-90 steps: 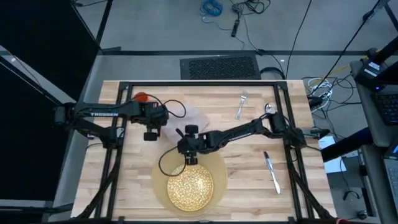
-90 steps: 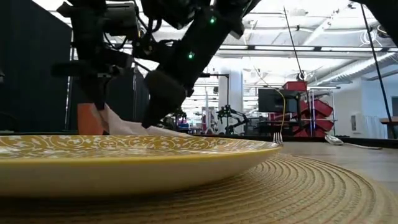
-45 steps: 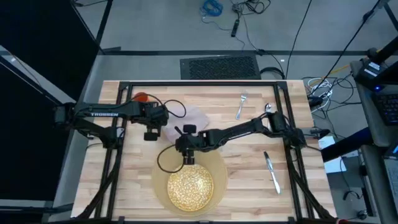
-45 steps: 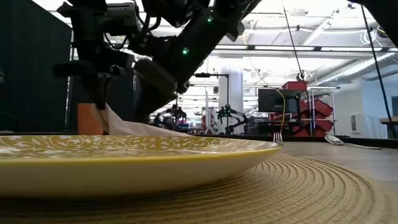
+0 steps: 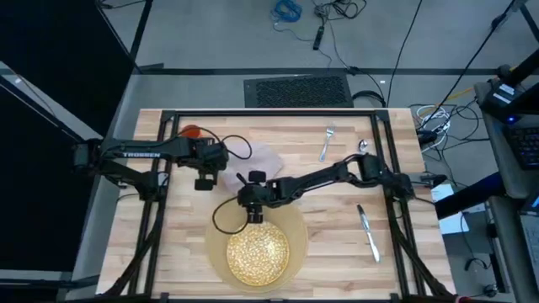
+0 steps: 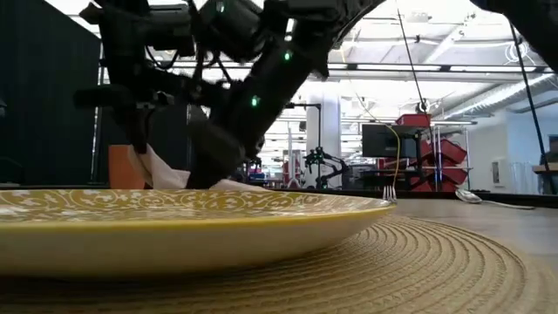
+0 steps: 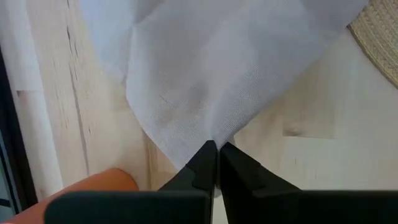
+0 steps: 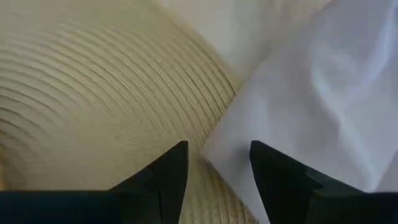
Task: Set table place
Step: Fold the light orange napkin on the table
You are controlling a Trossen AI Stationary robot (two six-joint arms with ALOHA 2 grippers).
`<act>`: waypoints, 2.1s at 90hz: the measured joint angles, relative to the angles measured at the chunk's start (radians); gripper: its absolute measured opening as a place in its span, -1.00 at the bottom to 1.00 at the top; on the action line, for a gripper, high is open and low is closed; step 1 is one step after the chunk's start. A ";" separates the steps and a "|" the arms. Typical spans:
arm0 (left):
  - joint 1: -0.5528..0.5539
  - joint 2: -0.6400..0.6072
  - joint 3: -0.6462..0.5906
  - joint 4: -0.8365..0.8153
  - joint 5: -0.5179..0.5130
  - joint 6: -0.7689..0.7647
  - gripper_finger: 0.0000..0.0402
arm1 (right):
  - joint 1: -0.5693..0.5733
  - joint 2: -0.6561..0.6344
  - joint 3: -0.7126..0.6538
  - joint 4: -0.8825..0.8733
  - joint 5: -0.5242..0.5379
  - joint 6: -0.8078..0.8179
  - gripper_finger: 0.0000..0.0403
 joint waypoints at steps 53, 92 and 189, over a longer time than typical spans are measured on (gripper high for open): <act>0.000 0.000 0.000 0.000 0.004 -0.001 -1.00 | 0.000 0.005 0.000 0.007 0.053 0.004 -0.97; 0.000 0.000 0.000 0.000 0.006 0.000 -1.00 | 0.032 -0.077 0.029 -0.060 0.046 0.068 -1.00; -0.136 -0.028 0.067 0.361 -0.189 0.086 -1.00 | 0.048 -0.436 0.027 -0.573 0.591 0.187 -1.00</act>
